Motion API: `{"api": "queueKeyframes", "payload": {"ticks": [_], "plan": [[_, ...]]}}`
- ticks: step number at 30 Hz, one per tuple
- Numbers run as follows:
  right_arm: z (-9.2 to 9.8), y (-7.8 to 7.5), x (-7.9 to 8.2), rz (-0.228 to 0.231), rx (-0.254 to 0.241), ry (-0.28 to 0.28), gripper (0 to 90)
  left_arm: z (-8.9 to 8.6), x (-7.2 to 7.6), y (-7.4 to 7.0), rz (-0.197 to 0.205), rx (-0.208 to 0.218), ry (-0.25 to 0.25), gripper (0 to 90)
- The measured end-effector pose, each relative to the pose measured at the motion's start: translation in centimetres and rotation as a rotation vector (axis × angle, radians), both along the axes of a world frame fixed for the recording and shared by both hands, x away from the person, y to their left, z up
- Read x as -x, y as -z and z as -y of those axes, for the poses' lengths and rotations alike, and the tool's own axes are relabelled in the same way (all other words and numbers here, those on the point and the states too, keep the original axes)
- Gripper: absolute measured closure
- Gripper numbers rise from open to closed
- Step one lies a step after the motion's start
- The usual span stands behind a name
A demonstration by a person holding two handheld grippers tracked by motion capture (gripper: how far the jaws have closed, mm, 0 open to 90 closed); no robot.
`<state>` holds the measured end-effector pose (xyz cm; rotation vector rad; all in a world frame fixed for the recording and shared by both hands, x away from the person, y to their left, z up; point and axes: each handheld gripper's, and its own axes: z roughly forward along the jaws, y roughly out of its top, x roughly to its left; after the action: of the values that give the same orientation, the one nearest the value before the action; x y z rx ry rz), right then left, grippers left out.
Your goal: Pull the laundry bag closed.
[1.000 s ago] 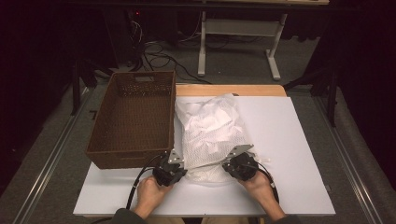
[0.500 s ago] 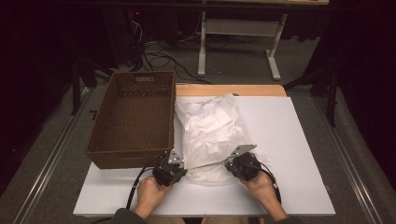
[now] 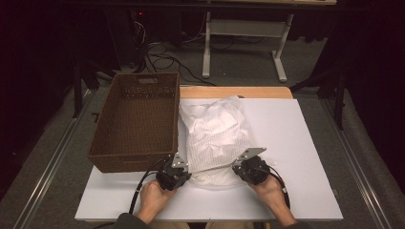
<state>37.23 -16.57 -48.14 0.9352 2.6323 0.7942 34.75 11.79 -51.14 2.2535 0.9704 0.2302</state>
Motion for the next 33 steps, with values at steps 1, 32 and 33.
{"api": "queueKeyframes", "payload": {"ticks": [1, 32, 33], "plan": [[0.00, 0.00, 0.00, 0.000, 0.000, 0.000, 87.2, 0.00, -0.01, 0.00, -0.001, 0.001, -0.001, 87.7], [0.76, -0.17, -0.10, -0.004, -0.012, 0.017, 87.2, 0.02, 0.02, 0.00, 0.002, -0.002, 0.001, 87.7], [0.76, -0.16, -0.10, -0.002, -0.009, 0.021, 87.3, 0.03, 0.04, 0.00, 0.004, -0.003, 0.000, 87.7]]}}
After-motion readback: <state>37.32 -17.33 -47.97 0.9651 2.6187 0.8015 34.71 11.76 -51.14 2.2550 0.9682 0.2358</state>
